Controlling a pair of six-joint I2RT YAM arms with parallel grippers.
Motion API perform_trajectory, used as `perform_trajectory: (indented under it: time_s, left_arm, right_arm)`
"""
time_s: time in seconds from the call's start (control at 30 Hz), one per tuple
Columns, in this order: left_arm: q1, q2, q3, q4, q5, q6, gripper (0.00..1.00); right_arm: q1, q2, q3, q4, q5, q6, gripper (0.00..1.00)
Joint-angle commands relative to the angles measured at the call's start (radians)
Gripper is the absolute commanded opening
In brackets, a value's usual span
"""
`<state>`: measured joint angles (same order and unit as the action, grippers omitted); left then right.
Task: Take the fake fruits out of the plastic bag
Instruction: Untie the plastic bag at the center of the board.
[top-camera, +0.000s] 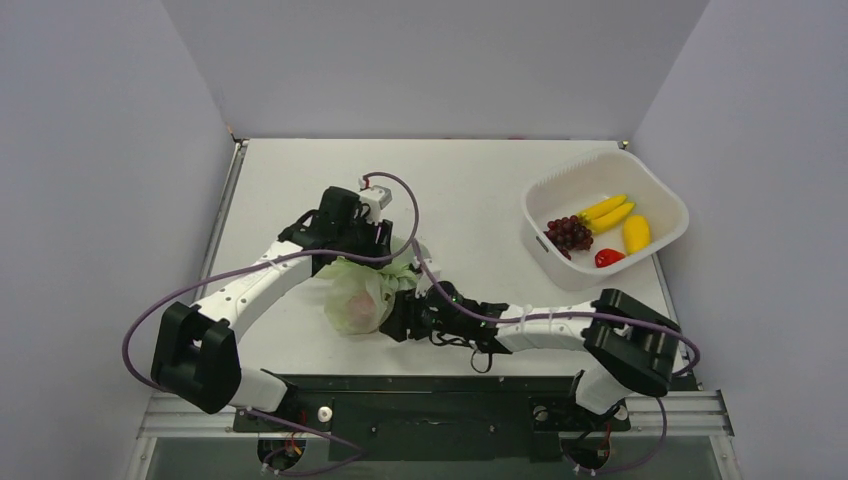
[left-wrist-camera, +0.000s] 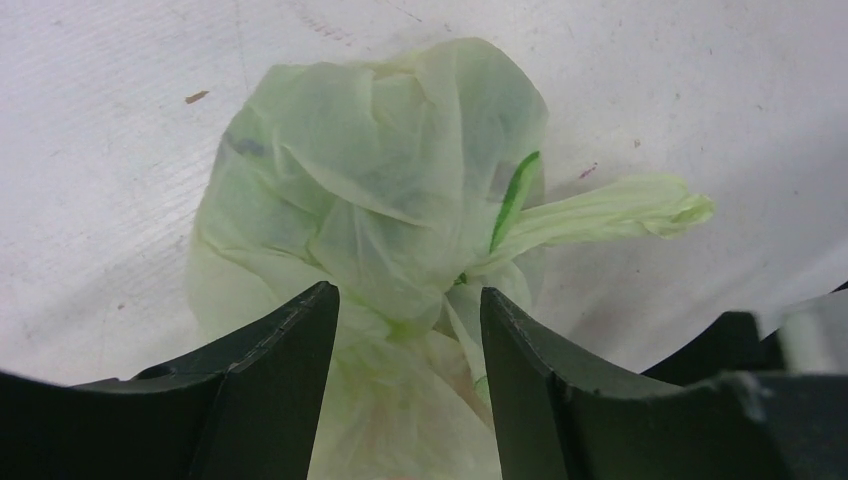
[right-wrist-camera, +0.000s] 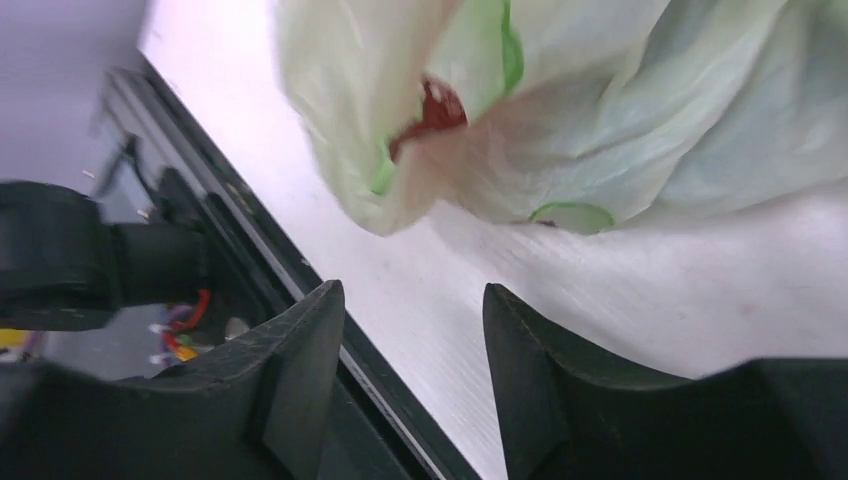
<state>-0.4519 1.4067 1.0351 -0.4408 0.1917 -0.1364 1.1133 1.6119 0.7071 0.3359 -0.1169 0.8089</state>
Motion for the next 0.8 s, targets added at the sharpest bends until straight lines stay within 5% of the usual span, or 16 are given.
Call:
perform_trajectory:
  time_s: [0.0,0.47,0.63,0.77]
  left_arm:
    - [-0.058,0.010,0.056,-0.017,0.016,0.056,0.52]
    - [-0.067,0.048,0.066,-0.082,-0.266,0.049,0.58]
    - [-0.095,0.153,0.108,-0.127,-0.196,0.051,0.56]
    - [-0.148,0.163,0.108,-0.127,-0.132,0.069,0.42]
  right_arm:
    - [-0.074,-0.196,-0.048,0.093,-0.005,0.007,0.51]
    - [-0.214,-0.405,-0.056,-0.115,0.029,-0.042,0.52]
    - [-0.246,-0.444,-0.049,-0.187,0.036,-0.063,0.52]
    - [-0.257,-0.484,-0.071,-0.212,0.069,-0.057,0.51]
